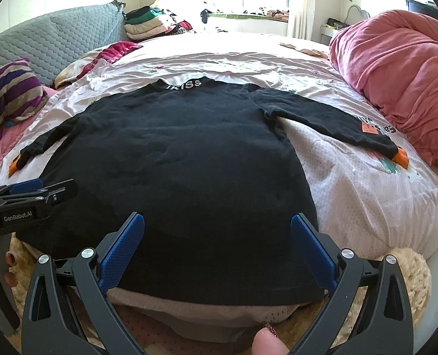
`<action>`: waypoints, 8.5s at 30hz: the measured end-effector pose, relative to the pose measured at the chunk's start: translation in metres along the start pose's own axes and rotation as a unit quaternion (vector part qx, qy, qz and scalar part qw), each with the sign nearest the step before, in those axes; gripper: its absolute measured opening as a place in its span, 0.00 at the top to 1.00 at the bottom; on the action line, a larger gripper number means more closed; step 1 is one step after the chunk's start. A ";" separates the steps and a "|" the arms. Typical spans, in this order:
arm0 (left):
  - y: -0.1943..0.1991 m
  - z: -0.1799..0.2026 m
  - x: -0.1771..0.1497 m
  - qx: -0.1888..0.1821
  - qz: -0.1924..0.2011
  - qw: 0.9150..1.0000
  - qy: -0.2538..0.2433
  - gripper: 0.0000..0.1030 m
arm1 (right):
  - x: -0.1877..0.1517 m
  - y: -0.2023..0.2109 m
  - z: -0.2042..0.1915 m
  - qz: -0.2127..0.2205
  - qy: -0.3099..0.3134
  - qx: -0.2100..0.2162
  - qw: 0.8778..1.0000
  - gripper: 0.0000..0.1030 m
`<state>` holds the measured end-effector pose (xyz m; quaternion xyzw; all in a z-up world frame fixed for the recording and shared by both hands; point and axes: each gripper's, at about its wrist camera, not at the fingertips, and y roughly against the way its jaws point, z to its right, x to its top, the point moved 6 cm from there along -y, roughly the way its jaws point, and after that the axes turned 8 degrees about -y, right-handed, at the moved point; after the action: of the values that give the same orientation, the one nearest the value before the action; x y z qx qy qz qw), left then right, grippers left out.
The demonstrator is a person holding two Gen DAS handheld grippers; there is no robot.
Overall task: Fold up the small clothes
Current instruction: 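Move the right tool toward the orange-cuffed sleeve end, then grasp the orange sleeve cuff with the right gripper and lift it, then carry the sleeve across the shirt body and lower it with the right gripper, then open the right gripper and release the sleeve on the shirt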
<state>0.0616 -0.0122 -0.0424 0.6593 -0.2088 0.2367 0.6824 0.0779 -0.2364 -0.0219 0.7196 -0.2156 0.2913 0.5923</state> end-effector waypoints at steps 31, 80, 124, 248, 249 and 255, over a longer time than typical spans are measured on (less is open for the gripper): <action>-0.032 0.003 0.087 0.012 0.011 1.000 0.008 0.08 | 0.100 -0.040 0.013 0.020 -0.046 0.038 0.998 0.04; -0.103 0.078 0.203 -0.014 -0.004 0.999 -0.034 0.08 | 0.176 -0.103 0.169 0.046 -0.214 -0.073 0.973 0.04; -0.149 0.098 0.207 -0.038 -0.046 0.998 -0.025 0.08 | 0.104 -0.124 0.353 0.077 -0.565 -0.104 0.815 0.59; -0.084 -0.080 0.182 -0.033 0.035 0.998 0.032 0.88 | 0.179 -0.163 0.044 0.020 -0.024 0.069 0.997 0.45; -0.084 -0.080 0.181 -0.028 0.038 0.998 0.031 0.88 | 0.177 -0.166 0.040 0.015 -0.017 0.069 0.997 0.45; -0.109 -0.064 0.176 -0.039 0.021 0.999 0.012 0.82 | 0.165 -0.184 0.023 -0.010 0.007 0.071 0.997 0.45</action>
<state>0.2656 0.0584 -0.0276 0.6244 -0.2236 0.2509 0.7051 0.3235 -0.2152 -0.0469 0.7599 -0.1832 0.3049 0.5442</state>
